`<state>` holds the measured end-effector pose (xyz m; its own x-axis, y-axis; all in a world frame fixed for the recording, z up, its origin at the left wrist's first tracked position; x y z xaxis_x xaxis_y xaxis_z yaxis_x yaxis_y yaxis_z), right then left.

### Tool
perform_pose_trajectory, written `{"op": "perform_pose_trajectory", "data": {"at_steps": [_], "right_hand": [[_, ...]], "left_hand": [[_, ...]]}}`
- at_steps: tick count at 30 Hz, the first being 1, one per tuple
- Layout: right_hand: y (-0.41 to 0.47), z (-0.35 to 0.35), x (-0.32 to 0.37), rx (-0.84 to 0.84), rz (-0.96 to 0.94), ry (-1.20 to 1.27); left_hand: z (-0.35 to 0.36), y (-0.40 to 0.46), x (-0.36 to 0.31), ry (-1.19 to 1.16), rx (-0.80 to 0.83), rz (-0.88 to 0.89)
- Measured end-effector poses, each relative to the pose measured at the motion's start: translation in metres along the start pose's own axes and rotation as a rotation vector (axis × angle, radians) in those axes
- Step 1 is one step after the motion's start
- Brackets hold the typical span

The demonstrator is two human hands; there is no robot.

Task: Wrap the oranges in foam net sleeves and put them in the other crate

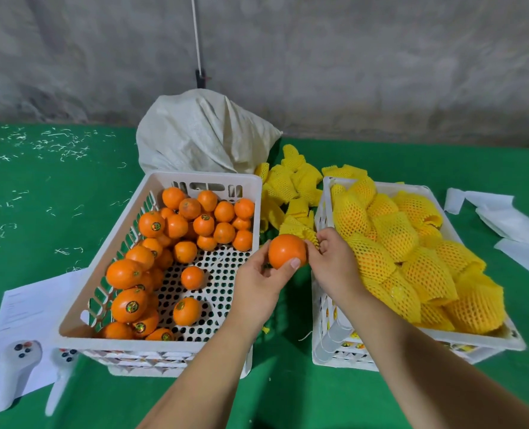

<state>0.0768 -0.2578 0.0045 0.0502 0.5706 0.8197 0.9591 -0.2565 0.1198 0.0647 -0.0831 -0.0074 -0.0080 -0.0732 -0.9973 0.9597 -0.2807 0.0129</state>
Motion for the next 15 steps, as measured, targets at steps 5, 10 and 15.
{"op": "perform_pose_trajectory", "data": {"at_steps": [5,10,15], "right_hand": [[-0.0007,-0.0005,0.0007,0.023,-0.006,0.085],[-0.0005,0.0002,0.0006,0.057,0.030,0.192],[-0.0014,0.0009,-0.0004,0.148,0.036,0.247]], "left_hand": [[0.0000,-0.0028,0.0023,-0.101,0.033,0.009],[-0.0010,-0.0030,0.0028,-0.111,0.157,-0.104],[0.0004,0.0025,-0.0001,-0.030,0.311,-0.182]]}}
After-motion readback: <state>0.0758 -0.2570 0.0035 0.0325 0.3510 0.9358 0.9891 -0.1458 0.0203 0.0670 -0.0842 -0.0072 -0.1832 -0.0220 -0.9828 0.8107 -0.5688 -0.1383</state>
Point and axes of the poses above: each hand's wrist, its own y-axis towards the middle knuckle, its own z-axis out of the palm, x = y × z, the point moved 5 cm from there along y, towards the middle knuckle, and after that the axes turned 7 degrees about x, right-handed, at the moved point
